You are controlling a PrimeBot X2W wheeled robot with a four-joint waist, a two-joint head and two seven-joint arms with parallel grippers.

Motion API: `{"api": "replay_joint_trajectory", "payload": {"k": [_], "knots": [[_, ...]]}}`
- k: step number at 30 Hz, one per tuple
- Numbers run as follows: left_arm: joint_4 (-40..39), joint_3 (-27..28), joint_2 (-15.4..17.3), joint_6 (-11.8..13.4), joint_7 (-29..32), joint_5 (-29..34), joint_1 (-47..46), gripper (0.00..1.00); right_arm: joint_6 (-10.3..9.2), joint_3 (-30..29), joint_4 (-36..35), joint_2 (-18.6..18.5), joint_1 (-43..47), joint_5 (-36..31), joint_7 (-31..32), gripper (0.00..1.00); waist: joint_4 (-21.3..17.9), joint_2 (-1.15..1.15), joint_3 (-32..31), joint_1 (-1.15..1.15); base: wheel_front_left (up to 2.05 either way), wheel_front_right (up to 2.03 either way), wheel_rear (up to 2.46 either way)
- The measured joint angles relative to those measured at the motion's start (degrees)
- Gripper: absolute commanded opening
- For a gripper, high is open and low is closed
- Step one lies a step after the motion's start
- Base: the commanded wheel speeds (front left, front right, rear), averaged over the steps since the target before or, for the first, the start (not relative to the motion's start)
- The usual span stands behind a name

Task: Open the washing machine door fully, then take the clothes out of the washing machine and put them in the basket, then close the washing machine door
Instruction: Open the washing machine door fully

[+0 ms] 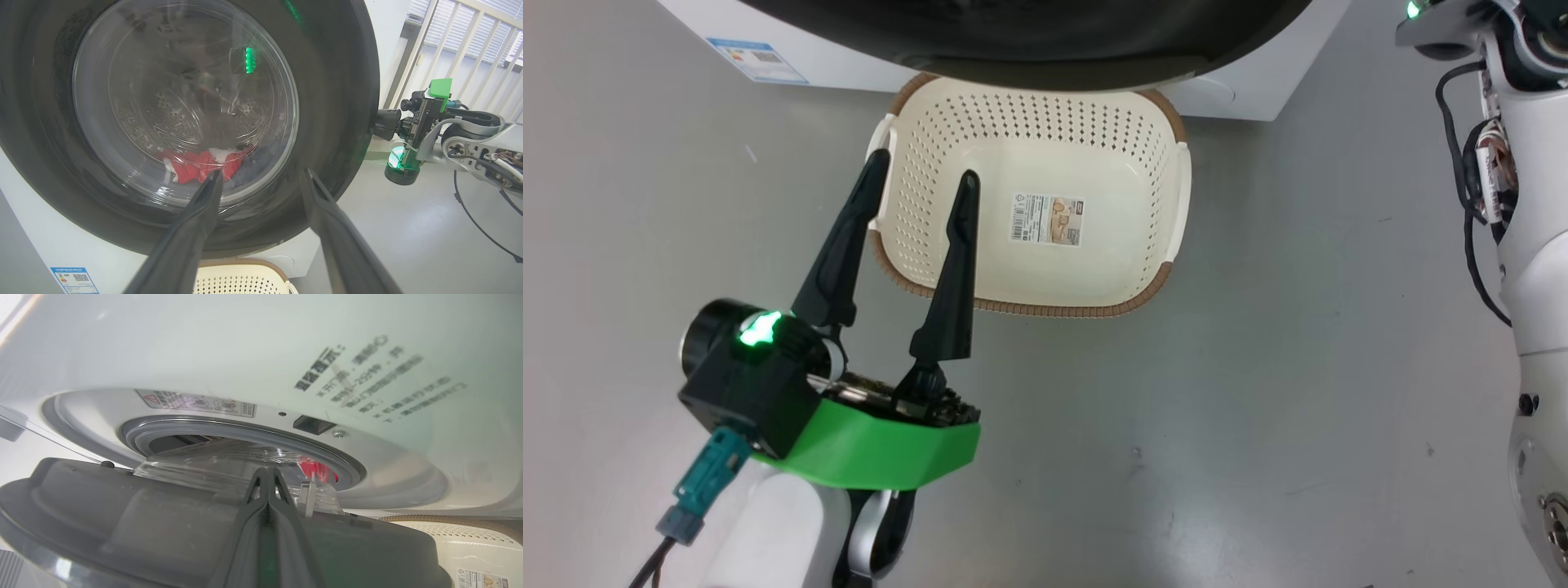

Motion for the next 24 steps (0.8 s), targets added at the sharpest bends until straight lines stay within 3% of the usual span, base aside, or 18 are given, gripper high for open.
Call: {"api": "replay_joint_trajectory", "payload": {"k": [24], "knots": [[0.31,0.41,1.36,2.01,0.04,-0.63,2.37,1.0,0.0,4.08,-4.44,-0.37,10.61,4.5,1.29,0.0,-0.11,0.0,-5.66,0.0,0.0,0.0,0.0]]}}
